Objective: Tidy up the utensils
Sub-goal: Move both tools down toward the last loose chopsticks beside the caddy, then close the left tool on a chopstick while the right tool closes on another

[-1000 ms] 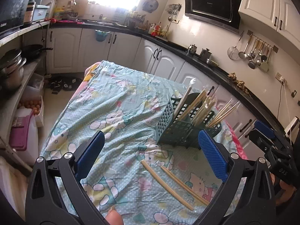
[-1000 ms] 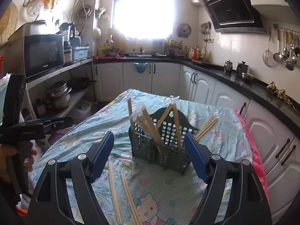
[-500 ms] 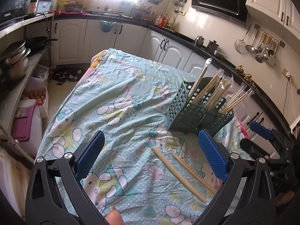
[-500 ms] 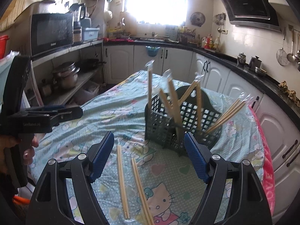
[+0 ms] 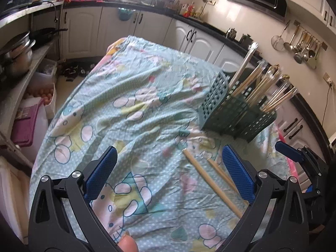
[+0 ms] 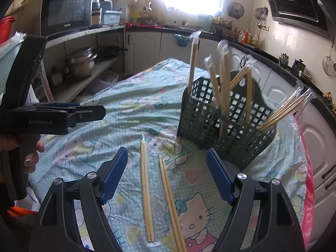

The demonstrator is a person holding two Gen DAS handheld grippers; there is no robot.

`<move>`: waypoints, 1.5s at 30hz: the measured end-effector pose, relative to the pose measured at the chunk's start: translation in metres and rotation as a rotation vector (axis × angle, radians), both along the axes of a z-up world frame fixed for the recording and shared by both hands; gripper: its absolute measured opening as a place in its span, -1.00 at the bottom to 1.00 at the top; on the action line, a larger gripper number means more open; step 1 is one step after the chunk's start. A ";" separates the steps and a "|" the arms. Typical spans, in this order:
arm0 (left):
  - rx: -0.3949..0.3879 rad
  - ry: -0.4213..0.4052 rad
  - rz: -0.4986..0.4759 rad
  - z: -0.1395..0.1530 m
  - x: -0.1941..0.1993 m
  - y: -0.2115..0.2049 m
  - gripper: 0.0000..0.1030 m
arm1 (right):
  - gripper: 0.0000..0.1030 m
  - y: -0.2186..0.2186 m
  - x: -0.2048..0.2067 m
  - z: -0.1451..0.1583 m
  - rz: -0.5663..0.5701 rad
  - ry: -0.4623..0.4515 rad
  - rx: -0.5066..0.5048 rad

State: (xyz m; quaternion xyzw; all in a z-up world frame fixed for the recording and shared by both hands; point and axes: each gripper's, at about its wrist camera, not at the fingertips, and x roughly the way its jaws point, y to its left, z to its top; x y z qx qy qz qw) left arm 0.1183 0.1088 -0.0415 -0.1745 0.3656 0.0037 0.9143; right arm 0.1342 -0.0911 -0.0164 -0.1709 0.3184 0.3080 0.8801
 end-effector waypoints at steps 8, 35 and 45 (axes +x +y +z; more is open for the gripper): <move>-0.046 0.063 -0.026 -0.025 0.008 -0.003 0.58 | 0.42 0.005 0.009 -0.029 0.016 0.046 -0.054; -0.431 0.246 -0.096 -0.076 0.090 0.003 -0.23 | -0.43 0.028 0.069 -0.073 0.053 0.265 -0.087; -0.370 0.252 -0.085 -0.078 0.097 0.000 -0.51 | -0.51 0.038 0.081 -0.084 0.038 0.310 -0.054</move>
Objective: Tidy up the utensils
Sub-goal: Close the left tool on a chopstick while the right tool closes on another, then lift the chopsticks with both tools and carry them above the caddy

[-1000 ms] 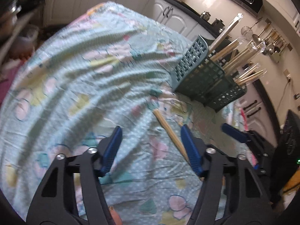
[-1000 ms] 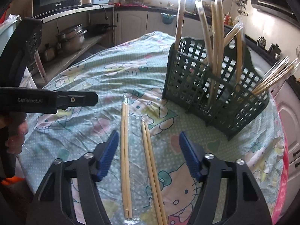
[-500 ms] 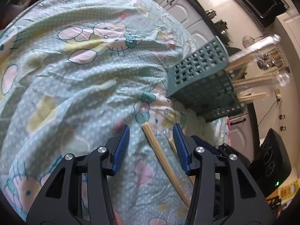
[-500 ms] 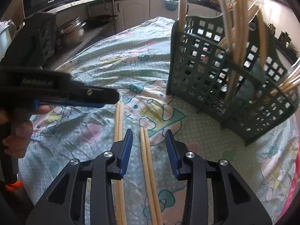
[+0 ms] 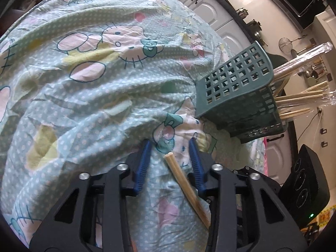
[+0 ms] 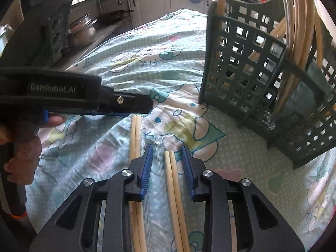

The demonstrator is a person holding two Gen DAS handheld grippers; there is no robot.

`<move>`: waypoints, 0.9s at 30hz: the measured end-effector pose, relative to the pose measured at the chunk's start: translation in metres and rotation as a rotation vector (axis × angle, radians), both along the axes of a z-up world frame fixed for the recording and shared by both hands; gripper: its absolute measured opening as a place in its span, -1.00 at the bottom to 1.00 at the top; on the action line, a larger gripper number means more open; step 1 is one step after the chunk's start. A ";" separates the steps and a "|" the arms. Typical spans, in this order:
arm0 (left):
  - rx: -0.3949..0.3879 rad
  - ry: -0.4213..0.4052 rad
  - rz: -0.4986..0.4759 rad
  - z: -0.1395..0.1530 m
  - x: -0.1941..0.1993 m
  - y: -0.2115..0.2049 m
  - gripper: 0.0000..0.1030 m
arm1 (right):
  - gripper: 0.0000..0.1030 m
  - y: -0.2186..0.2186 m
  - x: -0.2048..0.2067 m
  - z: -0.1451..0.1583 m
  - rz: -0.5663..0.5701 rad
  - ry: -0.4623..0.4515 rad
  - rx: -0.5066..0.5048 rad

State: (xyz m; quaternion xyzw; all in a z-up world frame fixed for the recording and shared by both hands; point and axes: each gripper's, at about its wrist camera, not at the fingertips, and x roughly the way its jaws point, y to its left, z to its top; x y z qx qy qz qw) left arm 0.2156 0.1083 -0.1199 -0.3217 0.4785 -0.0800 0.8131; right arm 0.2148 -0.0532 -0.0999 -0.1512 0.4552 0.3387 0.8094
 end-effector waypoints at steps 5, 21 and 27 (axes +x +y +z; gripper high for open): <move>-0.014 0.013 0.012 -0.004 0.002 0.005 -0.83 | -0.85 -0.007 0.002 0.001 -0.040 0.004 0.024; 0.006 -0.154 0.018 0.042 -0.041 0.004 -0.98 | -0.90 -0.039 -0.025 0.054 -0.066 -0.126 0.124; 0.069 -0.261 0.008 0.080 -0.064 -0.009 -0.99 | -0.90 -0.037 -0.043 0.084 -0.053 -0.208 0.169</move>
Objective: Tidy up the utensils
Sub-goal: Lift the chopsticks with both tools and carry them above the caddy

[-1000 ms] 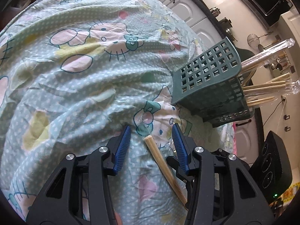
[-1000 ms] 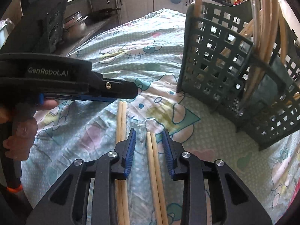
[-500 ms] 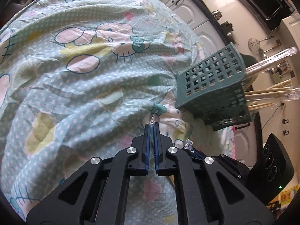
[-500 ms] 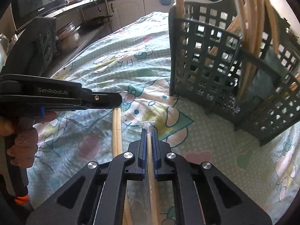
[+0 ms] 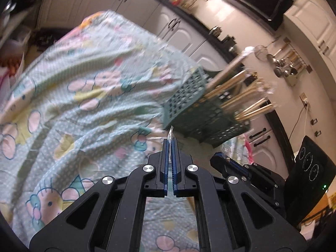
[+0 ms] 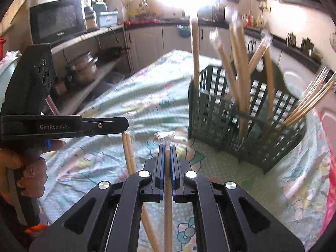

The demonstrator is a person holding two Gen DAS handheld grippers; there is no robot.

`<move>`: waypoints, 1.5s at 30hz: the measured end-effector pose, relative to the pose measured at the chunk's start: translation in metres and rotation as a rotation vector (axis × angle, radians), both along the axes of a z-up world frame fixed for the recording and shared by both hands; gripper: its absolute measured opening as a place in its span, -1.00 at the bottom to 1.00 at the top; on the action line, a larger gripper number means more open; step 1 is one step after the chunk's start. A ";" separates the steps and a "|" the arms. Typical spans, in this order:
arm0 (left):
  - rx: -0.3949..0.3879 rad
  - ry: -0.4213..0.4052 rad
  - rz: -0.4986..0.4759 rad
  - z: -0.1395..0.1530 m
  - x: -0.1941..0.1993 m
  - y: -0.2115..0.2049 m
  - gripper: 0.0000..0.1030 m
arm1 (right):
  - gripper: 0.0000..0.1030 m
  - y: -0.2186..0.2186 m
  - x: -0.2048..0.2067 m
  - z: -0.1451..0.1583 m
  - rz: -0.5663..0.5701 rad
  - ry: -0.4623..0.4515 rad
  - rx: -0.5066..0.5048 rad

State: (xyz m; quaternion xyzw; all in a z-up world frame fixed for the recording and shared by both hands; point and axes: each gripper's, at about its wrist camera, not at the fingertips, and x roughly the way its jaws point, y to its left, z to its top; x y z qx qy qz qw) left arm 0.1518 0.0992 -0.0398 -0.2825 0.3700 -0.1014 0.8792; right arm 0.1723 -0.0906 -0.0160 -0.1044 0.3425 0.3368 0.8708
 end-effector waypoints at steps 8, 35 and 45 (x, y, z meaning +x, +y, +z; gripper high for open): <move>0.083 -0.091 0.000 0.035 -0.027 -0.013 -0.99 | -0.90 -0.016 -0.017 0.027 0.002 -0.067 0.032; 0.146 -0.233 -0.045 0.109 -0.048 -0.058 -0.99 | -0.90 -0.049 -0.050 0.102 0.027 -0.244 0.133; 0.142 -0.290 -0.071 0.135 -0.047 -0.077 -0.99 | -0.90 -0.063 -0.062 0.122 0.009 -0.304 0.188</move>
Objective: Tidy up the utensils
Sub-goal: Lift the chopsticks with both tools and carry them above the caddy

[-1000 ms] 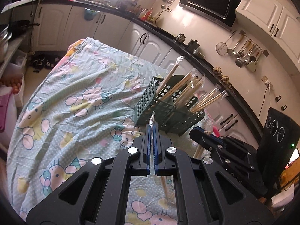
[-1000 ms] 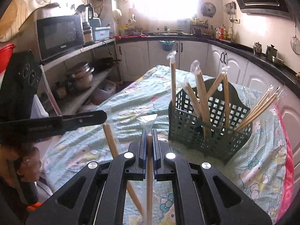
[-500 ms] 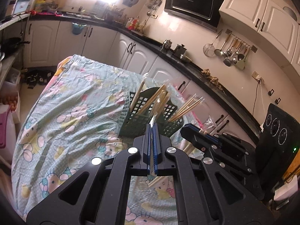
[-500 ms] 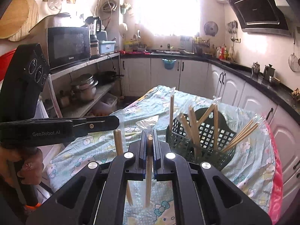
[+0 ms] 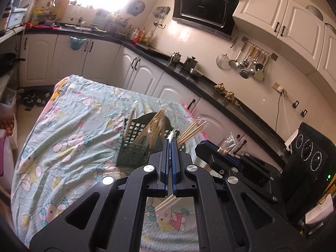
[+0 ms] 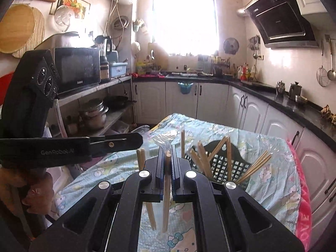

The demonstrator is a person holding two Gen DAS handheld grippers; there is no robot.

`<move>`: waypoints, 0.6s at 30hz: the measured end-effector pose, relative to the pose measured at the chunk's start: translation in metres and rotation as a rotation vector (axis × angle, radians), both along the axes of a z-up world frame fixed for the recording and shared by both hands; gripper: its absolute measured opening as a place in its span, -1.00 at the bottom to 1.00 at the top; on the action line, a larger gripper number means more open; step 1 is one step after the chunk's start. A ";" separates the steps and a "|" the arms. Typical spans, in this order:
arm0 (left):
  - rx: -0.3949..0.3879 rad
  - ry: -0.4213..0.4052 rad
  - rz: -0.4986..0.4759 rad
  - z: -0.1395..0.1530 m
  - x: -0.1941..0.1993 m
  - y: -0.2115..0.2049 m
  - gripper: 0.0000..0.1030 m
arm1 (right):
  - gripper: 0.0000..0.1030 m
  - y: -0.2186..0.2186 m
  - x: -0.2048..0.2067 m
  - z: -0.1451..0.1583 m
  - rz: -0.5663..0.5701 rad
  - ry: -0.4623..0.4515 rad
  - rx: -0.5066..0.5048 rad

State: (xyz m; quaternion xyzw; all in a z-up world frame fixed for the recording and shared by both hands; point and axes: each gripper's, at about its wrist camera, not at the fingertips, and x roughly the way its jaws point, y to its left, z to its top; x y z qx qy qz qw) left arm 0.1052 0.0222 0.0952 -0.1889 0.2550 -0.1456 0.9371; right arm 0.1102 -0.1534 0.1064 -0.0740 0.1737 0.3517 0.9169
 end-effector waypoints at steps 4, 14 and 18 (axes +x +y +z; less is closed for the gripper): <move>0.001 -0.018 -0.018 0.010 0.002 -0.006 -1.00 | -0.90 -0.004 -0.003 0.007 -0.023 -0.036 0.001; 0.024 -0.065 -0.059 0.033 0.010 -0.021 -0.99 | -0.90 -0.023 0.002 0.017 -0.085 -0.073 0.040; 0.029 -0.090 -0.076 0.044 0.016 -0.026 -0.99 | -0.90 -0.032 0.005 0.025 -0.110 -0.072 0.070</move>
